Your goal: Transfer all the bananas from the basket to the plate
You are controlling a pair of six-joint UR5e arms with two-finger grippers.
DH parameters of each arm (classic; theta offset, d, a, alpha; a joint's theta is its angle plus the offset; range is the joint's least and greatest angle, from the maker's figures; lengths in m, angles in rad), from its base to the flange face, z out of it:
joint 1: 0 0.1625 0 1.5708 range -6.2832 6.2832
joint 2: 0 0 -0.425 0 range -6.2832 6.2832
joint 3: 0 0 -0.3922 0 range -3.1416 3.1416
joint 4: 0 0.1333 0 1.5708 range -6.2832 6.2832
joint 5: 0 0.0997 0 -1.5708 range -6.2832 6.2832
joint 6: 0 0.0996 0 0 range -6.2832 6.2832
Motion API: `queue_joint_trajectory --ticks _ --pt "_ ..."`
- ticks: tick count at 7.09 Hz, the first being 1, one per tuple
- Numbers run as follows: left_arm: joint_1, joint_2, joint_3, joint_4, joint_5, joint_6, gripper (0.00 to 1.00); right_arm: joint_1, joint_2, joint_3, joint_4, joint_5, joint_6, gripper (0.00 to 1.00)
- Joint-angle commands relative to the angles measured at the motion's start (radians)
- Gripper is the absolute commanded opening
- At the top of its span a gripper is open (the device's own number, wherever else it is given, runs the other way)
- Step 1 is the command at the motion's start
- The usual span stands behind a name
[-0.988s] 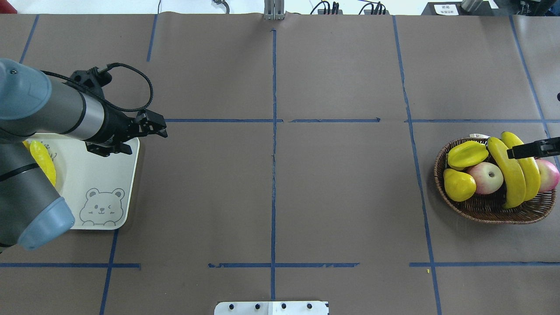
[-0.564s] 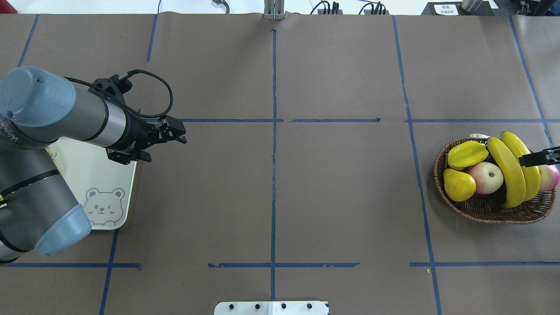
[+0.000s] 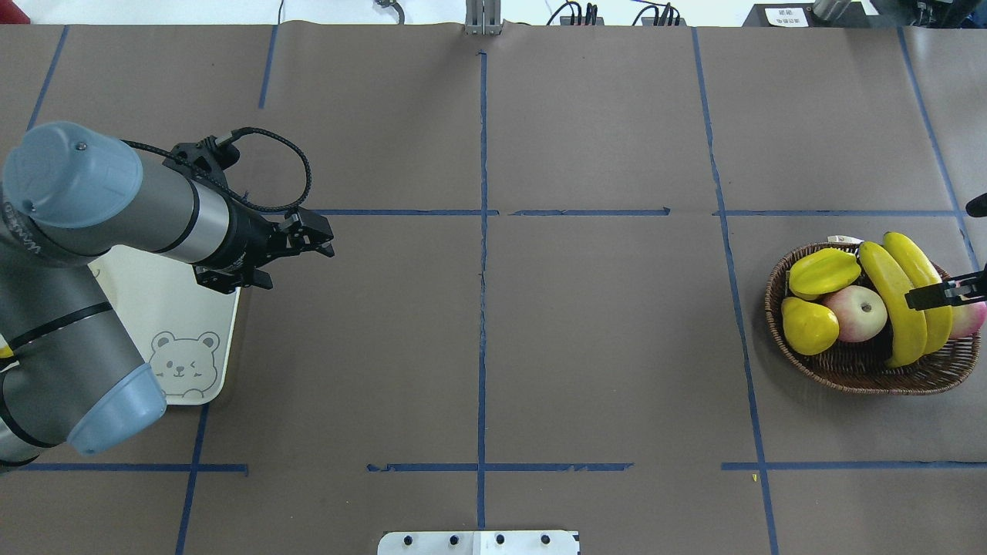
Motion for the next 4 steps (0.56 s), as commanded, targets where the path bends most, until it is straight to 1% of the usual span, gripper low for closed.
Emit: queue_joint_trajectory --ticks 1,2,3,4 --pt "0.001 0.0 0.003 0.0 0.0 0.0 1.0 -0.024 0.003 0.0 0.0 0.0 0.0 0.68" --pt "0.001 0.0 0.007 0.0 0.0 0.0 1.0 -0.039 0.004 0.0 0.0 0.001 0.0 0.58" --pt "0.001 0.0 0.01 0.0 0.0 0.001 1.0 -0.05 0.007 0.003 0.0 0.003 0.0 0.52" --pt "0.001 0.0 0.01 0.0 0.0 0.0 1.0 -0.055 0.007 0.003 0.0 0.001 0.0 0.5"
